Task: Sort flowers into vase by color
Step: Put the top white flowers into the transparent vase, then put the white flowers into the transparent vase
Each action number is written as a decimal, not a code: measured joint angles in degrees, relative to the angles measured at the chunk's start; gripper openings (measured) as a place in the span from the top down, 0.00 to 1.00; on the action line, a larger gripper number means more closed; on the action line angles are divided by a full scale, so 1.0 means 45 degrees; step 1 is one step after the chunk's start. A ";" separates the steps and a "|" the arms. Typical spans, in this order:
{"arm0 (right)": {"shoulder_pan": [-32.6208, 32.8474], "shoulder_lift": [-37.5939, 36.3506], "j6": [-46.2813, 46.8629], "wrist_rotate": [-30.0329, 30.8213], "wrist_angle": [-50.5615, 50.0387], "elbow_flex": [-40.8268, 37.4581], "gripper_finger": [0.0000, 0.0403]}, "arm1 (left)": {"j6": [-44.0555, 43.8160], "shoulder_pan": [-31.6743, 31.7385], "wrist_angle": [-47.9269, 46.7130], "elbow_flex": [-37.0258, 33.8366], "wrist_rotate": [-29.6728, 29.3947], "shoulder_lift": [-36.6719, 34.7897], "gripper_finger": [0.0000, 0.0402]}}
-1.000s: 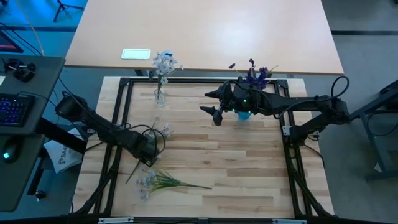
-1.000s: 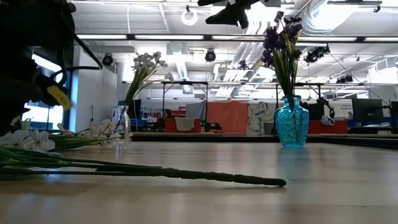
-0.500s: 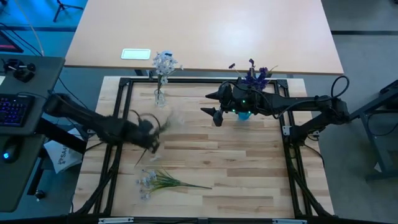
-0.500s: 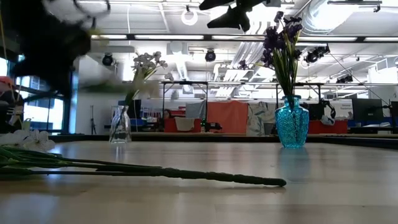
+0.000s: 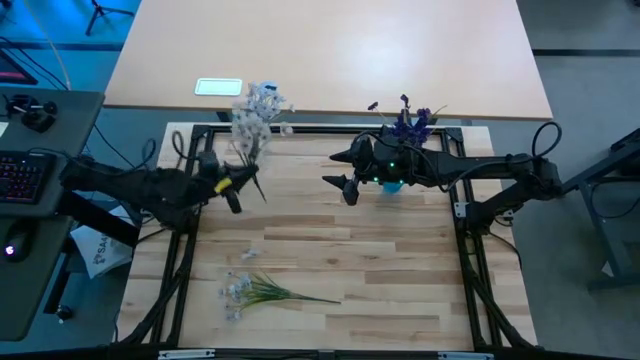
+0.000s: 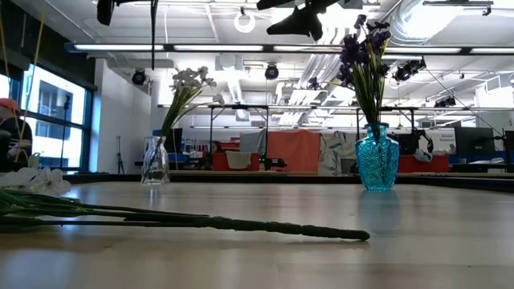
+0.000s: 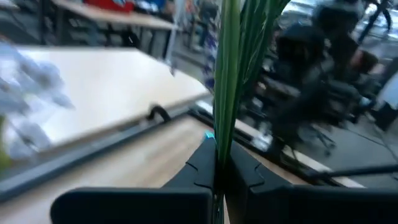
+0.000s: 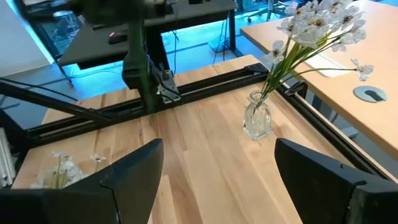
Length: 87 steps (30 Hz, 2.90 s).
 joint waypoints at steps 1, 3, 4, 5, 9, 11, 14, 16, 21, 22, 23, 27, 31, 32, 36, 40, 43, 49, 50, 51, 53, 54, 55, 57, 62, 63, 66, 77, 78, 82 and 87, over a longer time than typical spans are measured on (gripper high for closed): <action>0.0039 0.0000 0.0000 -0.0001 0.0000 0.0000 0.24 | 0.0329 0.0225 0.0040 0.0000 -0.0032 -0.0148 1.00; 0.0047 0.0000 0.0000 -0.0014 0.0000 0.0000 0.24 | 0.0746 0.0789 0.0100 -0.0028 0.0023 -0.0410 1.00; 0.0053 0.0000 0.0016 -0.0015 0.0000 0.0000 0.24 | 0.0897 0.1110 0.0395 -0.0147 0.0210 -0.0542 1.00; 0.0049 0.0000 0.0049 -0.0011 0.0000 0.0000 0.24 | 0.1073 0.1455 0.0772 -0.0326 0.0494 -0.0694 1.00; 0.0043 0.0000 0.0490 -0.0010 0.0000 0.0000 0.24 | 0.1850 0.2945 0.3197 -0.1355 0.2787 -0.1111 1.00; 0.0043 0.0000 0.0620 -0.0011 0.0000 0.0000 0.24 | 0.1942 0.3840 0.3571 -0.1807 0.3743 -0.1264 1.00; 0.0043 0.0000 0.1056 -0.0214 0.0000 0.0000 0.24 | 0.2028 0.5355 0.3547 -0.2264 0.4621 -0.1496 1.00; 0.0043 0.0000 0.1297 -0.0257 -0.0005 0.0000 0.24 | 0.2270 0.6528 0.3558 -0.2437 0.5424 -0.1725 1.00; 0.0043 0.0000 0.1801 -0.0301 -0.0005 0.0000 0.25 | 0.2776 0.9827 0.2545 -0.2467 0.7848 -0.2166 1.00; 0.0043 0.0000 0.1954 -0.0301 -0.0005 0.0000 0.24 | 0.2862 1.0524 0.2264 -0.2467 0.8335 -0.2199 1.00; 0.0043 0.0000 0.2070 -0.0301 -0.0005 0.0000 0.24 | 0.2989 1.1188 0.2003 -0.2467 0.8824 -0.2202 1.00; 0.0043 0.0000 0.2327 -0.0295 -0.0005 0.0000 0.24 | 0.3156 1.3786 0.2253 -0.2644 1.0880 -0.1753 1.00; 0.0043 0.0000 0.2331 -0.0243 -0.0005 0.0000 0.24 | 0.2166 1.5736 0.4427 -0.3726 1.2910 -0.0903 1.00; 0.0043 0.0000 0.2344 -0.0243 -0.0001 0.0000 0.25 | 0.1993 1.6053 0.4784 -0.3962 1.3043 -0.0718 1.00; 0.0101 0.0000 0.2662 -0.0238 -0.0002 0.0000 0.24 | 0.1727 1.6720 0.5867 -0.4347 1.3334 -0.0343 1.00; 0.0101 0.0000 0.2663 -0.0225 0.0000 0.0000 0.24 | 0.2037 1.6788 0.6193 -0.4337 1.3365 -0.0318 1.00; 0.0101 0.0000 0.2529 -0.0199 0.0000 0.0000 0.25 | 0.2040 1.6788 0.5991 -0.4337 1.3365 -0.0060 1.00; 0.0101 0.0000 0.2239 -0.0194 0.0000 0.0000 0.24 | 0.2036 1.6768 0.5974 -0.4337 1.3413 0.0799 1.00; 0.0101 0.0000 0.2239 -0.0194 0.0000 0.0000 0.25 | 0.2035 1.6768 0.6074 -0.4337 1.3413 0.0907 1.00; 0.0101 0.0000 0.2235 -0.0194 0.0000 0.0000 0.24 | 0.2039 1.6768 0.6214 -0.4337 1.3413 0.0994 1.00; 0.0101 0.0000 0.2229 -0.0194 0.0000 0.0000 0.24 | 0.2040 1.6768 0.6283 -0.4337 1.3413 0.1159 1.00; 0.0101 0.0000 0.2229 -0.0194 0.0000 0.0000 0.24 | 0.2035 1.6768 0.6260 -0.4337 1.3413 0.1253 1.00; 0.0101 0.0000 0.2229 -0.0194 0.0000 0.0000 0.25 | 0.2009 1.6768 0.6197 -0.4337 1.3432 0.1343 1.00; 0.0101 0.0000 0.2229 -0.0189 0.0000 0.0000 0.24 | 0.1935 1.6761 0.6183 -0.4337 1.3660 0.1501 1.00; 0.0101 0.0000 0.2229 -0.0189 0.0000 0.0000 0.25 | 0.2037 1.6613 0.6186 -0.4337 1.4733 0.1567 0.99; 0.0101 0.0000 0.2229 -0.0189 0.0000 0.0000 0.25 | 0.2112 1.6533 0.6195 -0.4337 1.4856 0.1562 0.99; 0.0101 0.0000 0.2229 -0.0187 0.0000 0.0000 0.24 | 0.2168 1.6322 0.6039 -0.4337 1.4897 0.1567 0.97; 0.0101 0.0000 0.2229 -0.0189 0.0000 0.0000 0.24 | 0.2389 1.6248 0.4149 -0.4333 1.4591 0.1562 0.78; 0.0101 0.0000 0.2229 -0.0189 0.0001 0.0000 0.24 | 0.2385 1.6248 0.4083 -0.4333 1.4670 0.1562 0.76; 0.0101 0.0000 0.2229 -0.0189 0.0000 0.0000 0.24 | 0.2231 1.6248 0.3748 -0.4323 1.5468 0.1557 0.66; 0.0101 0.0000 0.2229 -0.0189 0.0000 0.0000 0.24 | 0.2475 1.6248 0.2465 -0.4323 1.5691 0.1401 0.58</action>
